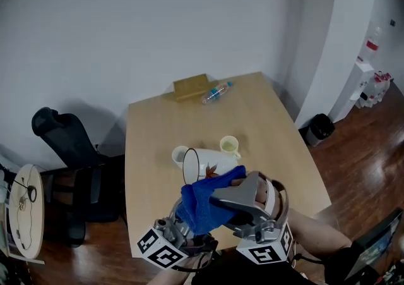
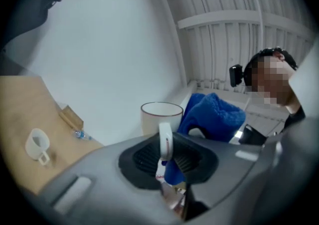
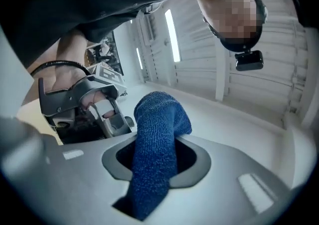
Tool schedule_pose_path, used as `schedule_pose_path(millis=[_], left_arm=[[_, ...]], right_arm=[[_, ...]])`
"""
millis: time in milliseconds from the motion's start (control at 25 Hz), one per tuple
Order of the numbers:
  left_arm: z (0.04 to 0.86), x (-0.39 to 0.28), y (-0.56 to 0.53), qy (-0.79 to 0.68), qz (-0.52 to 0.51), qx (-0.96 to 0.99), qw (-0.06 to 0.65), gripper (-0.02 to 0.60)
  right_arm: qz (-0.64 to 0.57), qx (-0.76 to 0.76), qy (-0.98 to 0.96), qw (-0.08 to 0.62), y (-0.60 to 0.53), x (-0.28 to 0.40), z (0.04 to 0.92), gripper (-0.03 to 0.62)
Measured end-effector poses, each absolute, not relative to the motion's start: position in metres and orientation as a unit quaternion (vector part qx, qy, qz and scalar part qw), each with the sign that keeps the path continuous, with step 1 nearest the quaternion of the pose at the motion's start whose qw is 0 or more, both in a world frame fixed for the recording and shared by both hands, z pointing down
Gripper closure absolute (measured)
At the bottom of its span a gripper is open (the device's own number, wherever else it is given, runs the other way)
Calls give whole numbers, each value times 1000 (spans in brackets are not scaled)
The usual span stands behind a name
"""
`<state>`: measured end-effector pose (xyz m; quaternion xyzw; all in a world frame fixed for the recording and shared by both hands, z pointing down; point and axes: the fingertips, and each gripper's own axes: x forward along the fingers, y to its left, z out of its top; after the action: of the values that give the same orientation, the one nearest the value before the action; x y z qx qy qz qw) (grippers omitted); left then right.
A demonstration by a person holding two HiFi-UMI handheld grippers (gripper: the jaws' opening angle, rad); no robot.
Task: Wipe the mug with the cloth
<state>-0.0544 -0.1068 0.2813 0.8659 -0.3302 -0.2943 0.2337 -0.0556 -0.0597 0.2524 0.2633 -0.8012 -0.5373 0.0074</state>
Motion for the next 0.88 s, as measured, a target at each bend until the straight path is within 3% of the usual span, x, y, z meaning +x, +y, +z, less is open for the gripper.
schedule_pose_path(millis=[160, 360, 440, 600, 760, 880], left_arm=[[284, -54, -96, -311, -281, 881, 222, 520], [285, -55, -81, -282, -244, 908, 192, 520], [283, -52, -72, -263, -228, 921, 176, 520], [272, -42, -46, -192, -219, 945, 146, 520], [264, -34, -16, -112, -226, 959, 127, 520], [260, -28, -5, -72, -241, 959, 129, 520]], right_arm=[[-477, 227, -849, -8, -55, -49, 247, 467], [-300, 204, -931, -44, -78, -23, 224, 467], [-166, 193, -965, -61, -99, -8, 226, 467], [132, 42, -976, -168, -131, 4, 222, 467], [395, -143, -872, -250, -127, 0, 242, 467], [524, -238, -763, -293, -111, -10, 259, 467]])
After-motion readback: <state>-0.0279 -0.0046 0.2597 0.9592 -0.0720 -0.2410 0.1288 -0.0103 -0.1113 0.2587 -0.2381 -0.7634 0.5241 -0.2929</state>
